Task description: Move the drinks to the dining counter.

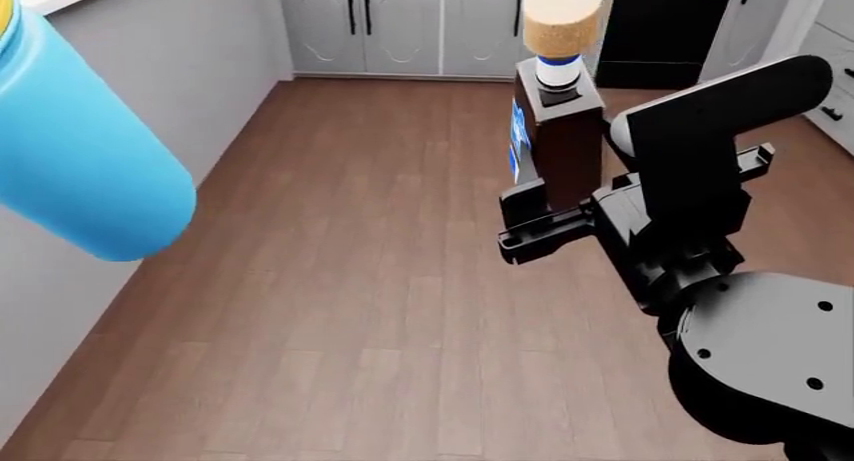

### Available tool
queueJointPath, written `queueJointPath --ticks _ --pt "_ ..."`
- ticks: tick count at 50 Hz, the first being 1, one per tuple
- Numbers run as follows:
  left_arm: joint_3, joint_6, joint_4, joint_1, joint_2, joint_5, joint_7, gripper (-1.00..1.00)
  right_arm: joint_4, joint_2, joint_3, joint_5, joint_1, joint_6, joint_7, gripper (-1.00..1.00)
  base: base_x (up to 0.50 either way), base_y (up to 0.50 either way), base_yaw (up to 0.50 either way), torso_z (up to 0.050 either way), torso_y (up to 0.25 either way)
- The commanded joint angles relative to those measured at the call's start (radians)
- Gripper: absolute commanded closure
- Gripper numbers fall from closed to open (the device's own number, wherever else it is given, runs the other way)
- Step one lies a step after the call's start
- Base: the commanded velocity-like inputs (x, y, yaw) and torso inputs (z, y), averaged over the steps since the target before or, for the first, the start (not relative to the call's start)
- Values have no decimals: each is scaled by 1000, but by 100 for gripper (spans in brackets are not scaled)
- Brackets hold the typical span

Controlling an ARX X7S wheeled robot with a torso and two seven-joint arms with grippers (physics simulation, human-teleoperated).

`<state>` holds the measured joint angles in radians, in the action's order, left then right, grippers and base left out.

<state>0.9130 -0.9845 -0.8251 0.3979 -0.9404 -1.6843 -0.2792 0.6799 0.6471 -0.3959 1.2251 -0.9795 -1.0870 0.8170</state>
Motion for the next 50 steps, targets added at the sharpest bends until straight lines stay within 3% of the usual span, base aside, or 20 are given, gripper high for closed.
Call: queueJointPath --ticks 1,20,27,50 --pt "26 6 4 -2 5 -23 -25 100 5 -1 21 -60 -19 -16 -3 100 -498 -45 0 0 0" --pt "11 10 12 1 12 0 -4 100 1 -12 4 -63 -41 -18 3 100 -498 -50 0 1 2" --pt "45 4 5 -17 18 -13 -5 100 20 -2 1 -68 -45 -18 5 100 -18 -1 0 0 3" --pt "32 8 2 -18 14 -10 -7 100 -4 -16 -10 -31 -62 -54 51 100 -474 -193 0 1 2"
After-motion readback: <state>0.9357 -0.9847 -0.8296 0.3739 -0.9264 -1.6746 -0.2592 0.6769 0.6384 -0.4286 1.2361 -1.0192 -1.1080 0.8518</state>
